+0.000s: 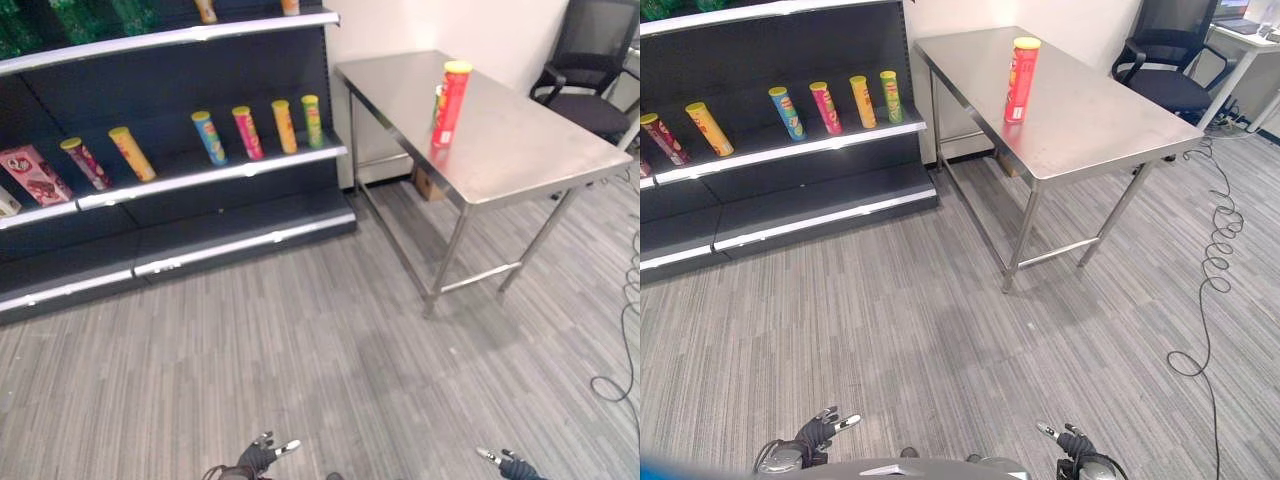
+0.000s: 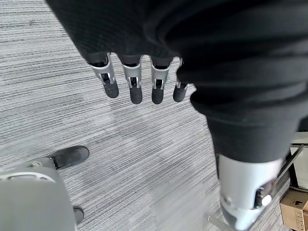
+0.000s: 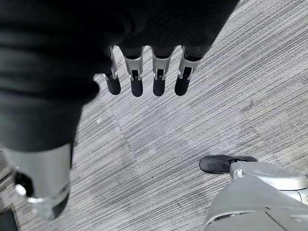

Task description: Put the goods on the table back onto the shelves and tidy them up.

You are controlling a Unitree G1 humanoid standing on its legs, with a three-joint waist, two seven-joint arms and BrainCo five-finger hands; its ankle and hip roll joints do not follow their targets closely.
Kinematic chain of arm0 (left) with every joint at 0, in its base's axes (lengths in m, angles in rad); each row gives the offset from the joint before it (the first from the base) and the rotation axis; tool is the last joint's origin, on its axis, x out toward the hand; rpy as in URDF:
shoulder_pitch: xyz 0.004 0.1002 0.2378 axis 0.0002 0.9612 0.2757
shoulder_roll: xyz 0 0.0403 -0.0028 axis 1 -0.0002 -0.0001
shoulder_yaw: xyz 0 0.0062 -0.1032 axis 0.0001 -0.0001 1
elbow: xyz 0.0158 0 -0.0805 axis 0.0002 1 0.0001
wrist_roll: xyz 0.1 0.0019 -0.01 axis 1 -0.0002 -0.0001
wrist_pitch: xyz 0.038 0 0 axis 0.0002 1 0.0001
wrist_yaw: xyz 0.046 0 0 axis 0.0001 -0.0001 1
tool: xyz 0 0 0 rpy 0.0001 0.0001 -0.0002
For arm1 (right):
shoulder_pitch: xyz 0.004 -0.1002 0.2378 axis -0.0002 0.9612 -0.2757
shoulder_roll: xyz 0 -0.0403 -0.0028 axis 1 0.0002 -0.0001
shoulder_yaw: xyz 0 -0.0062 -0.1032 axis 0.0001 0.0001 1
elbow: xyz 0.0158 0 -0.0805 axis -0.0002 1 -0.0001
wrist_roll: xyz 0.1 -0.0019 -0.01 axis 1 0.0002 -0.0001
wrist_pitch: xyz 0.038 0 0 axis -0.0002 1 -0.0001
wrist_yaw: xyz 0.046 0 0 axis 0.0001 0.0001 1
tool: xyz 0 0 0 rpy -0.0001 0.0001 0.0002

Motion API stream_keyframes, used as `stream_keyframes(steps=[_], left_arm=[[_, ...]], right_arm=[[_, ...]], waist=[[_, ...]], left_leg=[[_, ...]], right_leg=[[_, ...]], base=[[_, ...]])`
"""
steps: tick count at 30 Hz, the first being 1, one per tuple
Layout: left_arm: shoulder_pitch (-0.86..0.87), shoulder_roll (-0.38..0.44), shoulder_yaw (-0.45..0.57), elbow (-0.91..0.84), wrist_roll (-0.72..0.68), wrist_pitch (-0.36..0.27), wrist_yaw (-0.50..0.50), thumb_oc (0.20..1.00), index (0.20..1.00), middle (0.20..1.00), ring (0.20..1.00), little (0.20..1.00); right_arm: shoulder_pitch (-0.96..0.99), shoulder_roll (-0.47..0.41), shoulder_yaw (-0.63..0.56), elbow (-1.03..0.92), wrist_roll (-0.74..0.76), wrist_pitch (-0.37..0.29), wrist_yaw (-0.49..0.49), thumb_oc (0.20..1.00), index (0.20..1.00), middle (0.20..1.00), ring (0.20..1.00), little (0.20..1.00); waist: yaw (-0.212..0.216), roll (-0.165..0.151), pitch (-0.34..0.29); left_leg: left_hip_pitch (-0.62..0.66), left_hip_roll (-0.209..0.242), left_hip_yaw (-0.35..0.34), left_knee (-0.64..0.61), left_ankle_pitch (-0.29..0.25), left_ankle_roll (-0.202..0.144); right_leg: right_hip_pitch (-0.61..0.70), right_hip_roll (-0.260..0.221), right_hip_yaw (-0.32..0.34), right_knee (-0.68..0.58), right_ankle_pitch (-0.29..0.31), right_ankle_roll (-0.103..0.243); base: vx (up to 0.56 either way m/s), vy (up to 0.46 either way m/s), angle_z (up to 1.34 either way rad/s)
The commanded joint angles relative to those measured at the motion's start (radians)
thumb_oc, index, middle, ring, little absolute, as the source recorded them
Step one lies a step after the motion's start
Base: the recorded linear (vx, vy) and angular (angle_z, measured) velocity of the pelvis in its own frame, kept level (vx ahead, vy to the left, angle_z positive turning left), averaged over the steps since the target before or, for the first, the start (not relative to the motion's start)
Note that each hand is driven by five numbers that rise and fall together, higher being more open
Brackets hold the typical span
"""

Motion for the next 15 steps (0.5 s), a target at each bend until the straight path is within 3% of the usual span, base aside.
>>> stream_keyframes(steps=[1, 15], left_arm=[[-0.063, 0.021, 0.024, 0.032, 0.000, -0.020, 0.038, 1.000, 1.000, 1.000, 1.000, 1.000], [-0.066, 0.023, -0.010, 0.063, 0.077, -0.014, 0.018, 1.000, 1.000, 1.000, 1.000, 1.000]], right_arm=[[-0.035, -0.014, 0.033, 0.009, -0.021, -0.028, -0.015, 1.000, 1.000, 1.000, 1.000, 1.000], [-0.049, -0.031, 0.078, -0.007, -0.109, -0.024, -0.017, 1.000, 1.000, 1.000, 1.000, 1.000]], waist=[[-0.008, -0.032, -0.010], [-0.009, -0.039, -0.008]], left_leg=[[0.043, 0.026, -0.027, 0.003, -0.074, -0.057], [0.038, 0.025, -0.027, 0.003, -0.076, -0.056]], right_leg=[[-0.009, -0.109, -0.025, -0.018, 0.046, 0.115], [-0.016, -0.113, -0.025, -0.013, 0.047, 0.118]], base=[[0.00, 0.000, 0.00], [0.00, 0.000, 0.00]])
